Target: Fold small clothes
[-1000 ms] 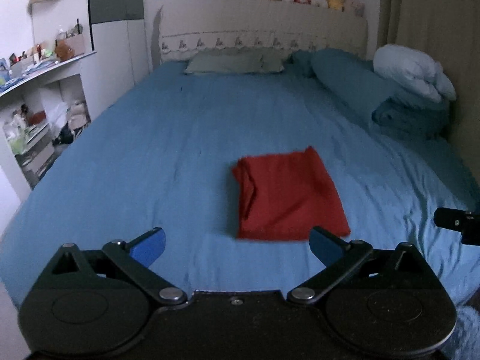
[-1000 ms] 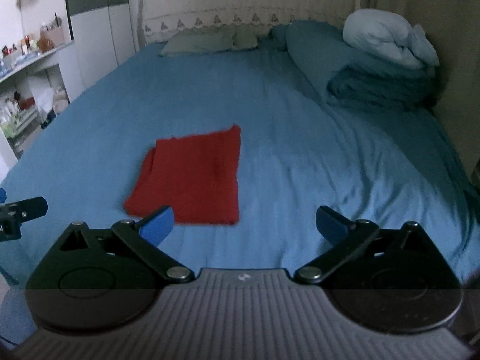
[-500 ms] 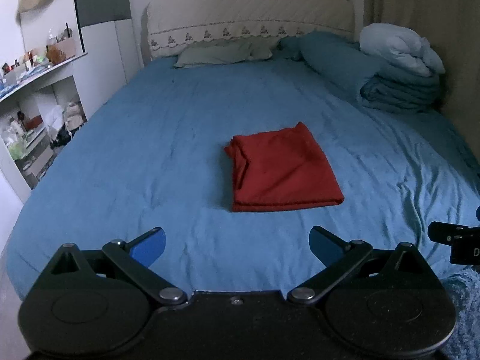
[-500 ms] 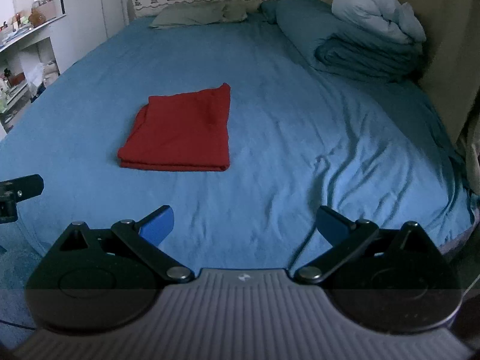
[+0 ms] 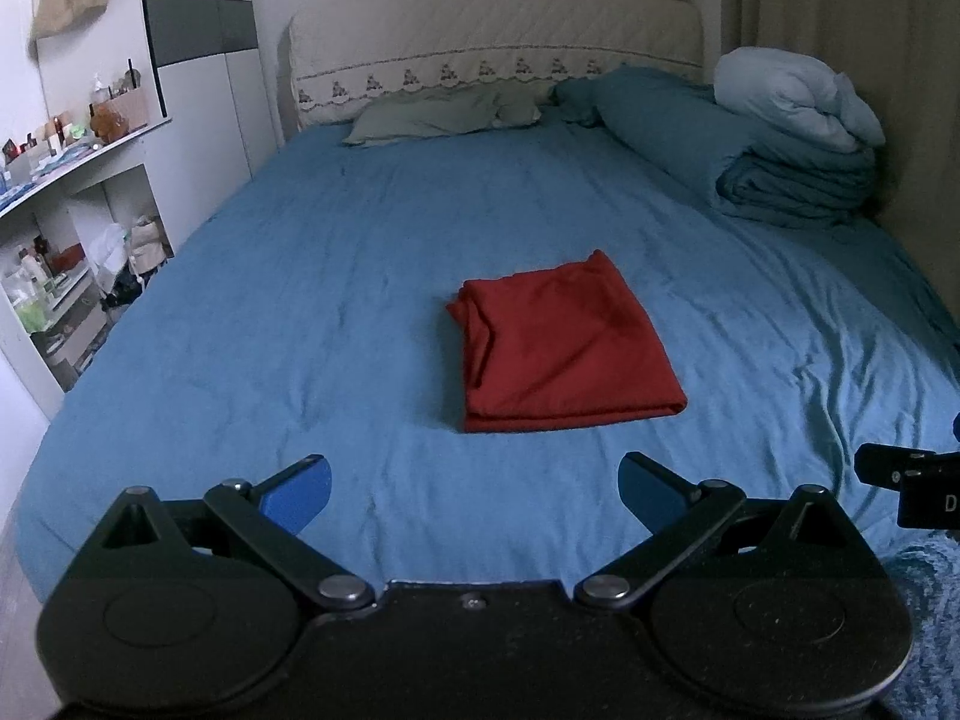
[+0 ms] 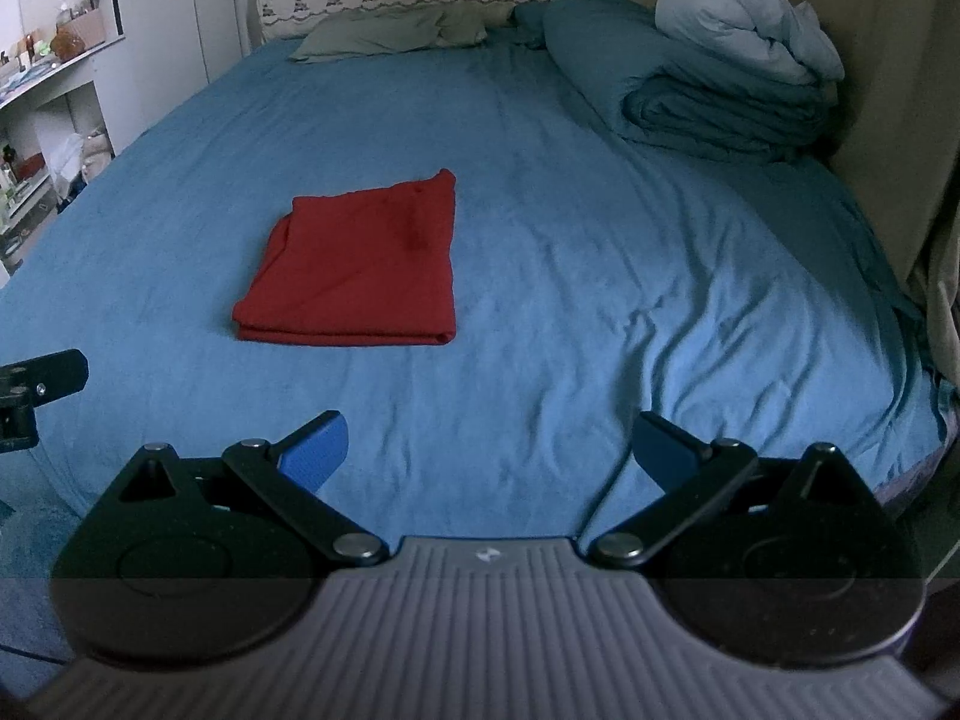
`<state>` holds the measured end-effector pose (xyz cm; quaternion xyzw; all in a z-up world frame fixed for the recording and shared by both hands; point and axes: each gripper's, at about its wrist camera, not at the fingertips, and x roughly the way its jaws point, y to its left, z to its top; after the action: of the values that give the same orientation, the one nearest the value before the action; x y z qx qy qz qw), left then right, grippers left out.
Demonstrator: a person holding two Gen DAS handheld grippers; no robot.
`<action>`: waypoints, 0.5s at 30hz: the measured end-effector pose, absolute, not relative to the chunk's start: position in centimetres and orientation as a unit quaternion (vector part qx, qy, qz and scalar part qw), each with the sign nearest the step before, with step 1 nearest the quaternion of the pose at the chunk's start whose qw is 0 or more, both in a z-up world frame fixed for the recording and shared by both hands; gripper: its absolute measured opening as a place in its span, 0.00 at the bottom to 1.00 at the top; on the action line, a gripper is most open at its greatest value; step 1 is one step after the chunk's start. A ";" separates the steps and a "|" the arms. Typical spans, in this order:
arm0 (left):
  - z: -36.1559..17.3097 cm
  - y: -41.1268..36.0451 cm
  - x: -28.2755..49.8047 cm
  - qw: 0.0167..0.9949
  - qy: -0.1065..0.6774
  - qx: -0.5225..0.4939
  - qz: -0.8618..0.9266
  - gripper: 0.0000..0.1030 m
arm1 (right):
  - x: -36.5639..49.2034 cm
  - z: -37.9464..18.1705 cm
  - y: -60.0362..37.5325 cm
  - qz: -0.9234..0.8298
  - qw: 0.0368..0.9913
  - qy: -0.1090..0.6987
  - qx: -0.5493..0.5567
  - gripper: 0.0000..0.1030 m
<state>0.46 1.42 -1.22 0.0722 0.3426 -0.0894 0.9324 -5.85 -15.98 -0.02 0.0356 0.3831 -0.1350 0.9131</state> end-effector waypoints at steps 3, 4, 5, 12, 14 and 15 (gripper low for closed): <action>-1.2 1.2 0.4 0.933 0.342 0.073 -0.090 1.00 | -5.8 0.0 -16.1 -0.135 0.913 0.383 0.036 1.00; -1.2 1.3 0.4 0.933 0.341 0.073 -0.090 1.00 | -5.8 0.0 -16.1 -0.136 0.913 0.383 0.036 1.00; -1.2 1.2 0.4 0.933 0.341 0.074 -0.089 1.00 | -5.9 0.0 -16.2 -0.136 0.913 0.383 0.036 1.00; -0.9 1.1 0.1 0.935 0.335 0.078 -0.087 1.00 | -5.9 0.0 -16.0 -0.140 0.913 0.380 0.038 1.00; -0.9 1.1 0.0 0.935 0.334 0.080 -0.086 1.00 | -5.9 0.0 -15.9 -0.140 0.913 0.380 0.038 1.00; -0.9 1.1 0.0 0.935 0.334 0.081 -0.086 1.00 | -5.9 0.0 -15.9 -0.140 0.913 0.380 0.038 1.00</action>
<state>-0.01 1.09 -0.88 0.0809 0.3337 -0.0861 0.9352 -5.93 -15.91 -0.05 0.0384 0.3805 -0.1404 0.9133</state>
